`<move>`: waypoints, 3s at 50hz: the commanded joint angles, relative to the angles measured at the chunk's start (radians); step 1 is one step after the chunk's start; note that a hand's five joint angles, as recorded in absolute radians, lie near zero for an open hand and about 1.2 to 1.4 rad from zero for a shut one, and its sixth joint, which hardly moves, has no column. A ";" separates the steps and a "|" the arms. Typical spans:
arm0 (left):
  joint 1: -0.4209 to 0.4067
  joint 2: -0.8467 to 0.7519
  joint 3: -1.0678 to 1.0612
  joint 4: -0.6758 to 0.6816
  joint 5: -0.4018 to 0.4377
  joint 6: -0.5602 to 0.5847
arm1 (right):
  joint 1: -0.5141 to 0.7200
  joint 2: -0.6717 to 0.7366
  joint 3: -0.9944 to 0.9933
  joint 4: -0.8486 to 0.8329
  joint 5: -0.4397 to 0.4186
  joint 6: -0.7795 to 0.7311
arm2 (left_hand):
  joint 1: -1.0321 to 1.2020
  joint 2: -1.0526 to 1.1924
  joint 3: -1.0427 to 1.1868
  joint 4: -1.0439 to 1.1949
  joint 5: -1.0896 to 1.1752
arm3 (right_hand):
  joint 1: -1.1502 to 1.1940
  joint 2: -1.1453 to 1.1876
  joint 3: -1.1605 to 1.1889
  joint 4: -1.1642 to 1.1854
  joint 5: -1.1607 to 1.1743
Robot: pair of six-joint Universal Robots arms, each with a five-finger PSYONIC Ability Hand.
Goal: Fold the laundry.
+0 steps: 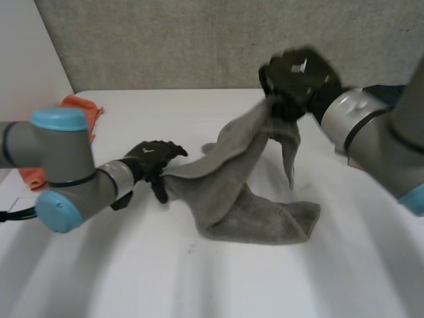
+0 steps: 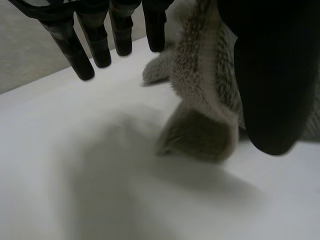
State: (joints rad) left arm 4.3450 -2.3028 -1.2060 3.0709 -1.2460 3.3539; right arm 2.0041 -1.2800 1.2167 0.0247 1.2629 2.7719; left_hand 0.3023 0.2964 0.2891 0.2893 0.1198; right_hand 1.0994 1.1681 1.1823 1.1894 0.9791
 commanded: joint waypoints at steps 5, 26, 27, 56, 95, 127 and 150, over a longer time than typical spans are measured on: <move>-0.097 -0.038 0.126 -0.155 -0.168 -0.028 | -0.082 -0.096 -0.055 0.008 0.052 0.075 | 1.094 1.100 1.107 1.107 1.102 | 0.297 0.228 0.214 0.207 0.243; 0.021 0.271 0.035 0.031 -0.191 0.088 | -0.124 0.126 0.032 0.130 0.059 -0.186 | 1.094 1.100 1.107 1.107 1.102 | 0.297 0.228 0.214 0.207 0.243; 0.021 0.240 0.055 0.032 -0.200 0.110 | -0.117 0.143 0.020 0.127 0.066 -0.187 | 1.094 1.100 1.107 1.107 1.102 | 0.297 0.228 0.214 0.207 0.243; 0.027 0.163 0.340 0.331 -0.297 0.130 | -0.114 0.335 -0.338 -0.214 0.011 -0.075 | 1.094 1.100 1.107 1.107 1.102 | 0.297 0.228 0.214 0.207 0.243; 0.137 0.201 -0.202 0.166 -0.144 0.305 | -0.212 0.234 0.061 0.102 0.142 0.003 | 0.008 0.014 0.021 0.021 0.016 | -0.717 -0.786 -0.800 -0.807 -0.771; 0.265 0.220 -0.268 0.011 0.025 0.349 | -0.252 0.355 0.225 -0.107 -0.002 -0.130 | 0.184 0.190 0.197 0.197 0.192 | -0.564 -0.633 -0.647 -0.654 -0.618; 0.257 0.241 -0.296 0.006 0.023 0.328 | -0.180 0.542 -0.043 -0.138 0.064 -0.084 | 0.175 0.181 0.189 0.188 0.183 | -0.179 -0.248 -0.262 -0.269 -0.234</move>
State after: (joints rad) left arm 4.6017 -2.0613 -1.4965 3.0771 -1.2196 3.6808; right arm 1.8118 -0.7681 1.2316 -0.1140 1.3027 2.6693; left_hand 0.4131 0.4181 0.4187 0.4225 0.2498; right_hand 0.7434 0.7531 0.7514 0.7507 0.5707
